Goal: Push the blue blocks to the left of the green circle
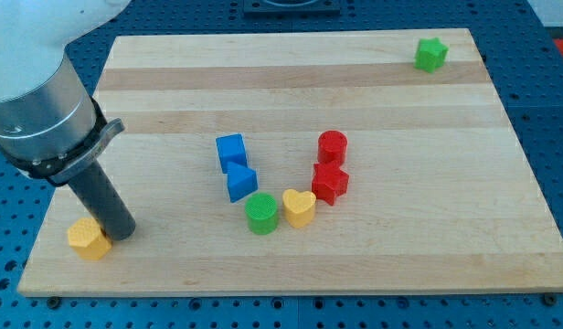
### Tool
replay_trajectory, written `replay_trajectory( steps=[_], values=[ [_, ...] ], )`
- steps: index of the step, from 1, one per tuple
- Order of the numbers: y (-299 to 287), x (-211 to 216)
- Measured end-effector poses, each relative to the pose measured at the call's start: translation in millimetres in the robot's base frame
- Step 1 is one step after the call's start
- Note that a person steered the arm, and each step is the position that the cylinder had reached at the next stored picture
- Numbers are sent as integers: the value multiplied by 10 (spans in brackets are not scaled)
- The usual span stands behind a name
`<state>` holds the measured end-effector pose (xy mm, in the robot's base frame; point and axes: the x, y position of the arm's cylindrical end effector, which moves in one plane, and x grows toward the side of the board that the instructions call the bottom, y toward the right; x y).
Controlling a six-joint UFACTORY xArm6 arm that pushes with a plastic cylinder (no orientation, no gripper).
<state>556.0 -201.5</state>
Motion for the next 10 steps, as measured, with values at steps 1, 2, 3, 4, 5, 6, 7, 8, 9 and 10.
replay_trajectory(
  steps=[1, 2, 3, 4, 5, 6, 7, 8, 9, 10],
  values=[
    [28, 0],
    [254, -312],
    [442, -1127],
    [498, -1563],
    [1100, -1431],
    [1482, -1302],
    [1462, -1245],
    [1123, -893],
    [826, -726],
    [607, -587]
  ],
)
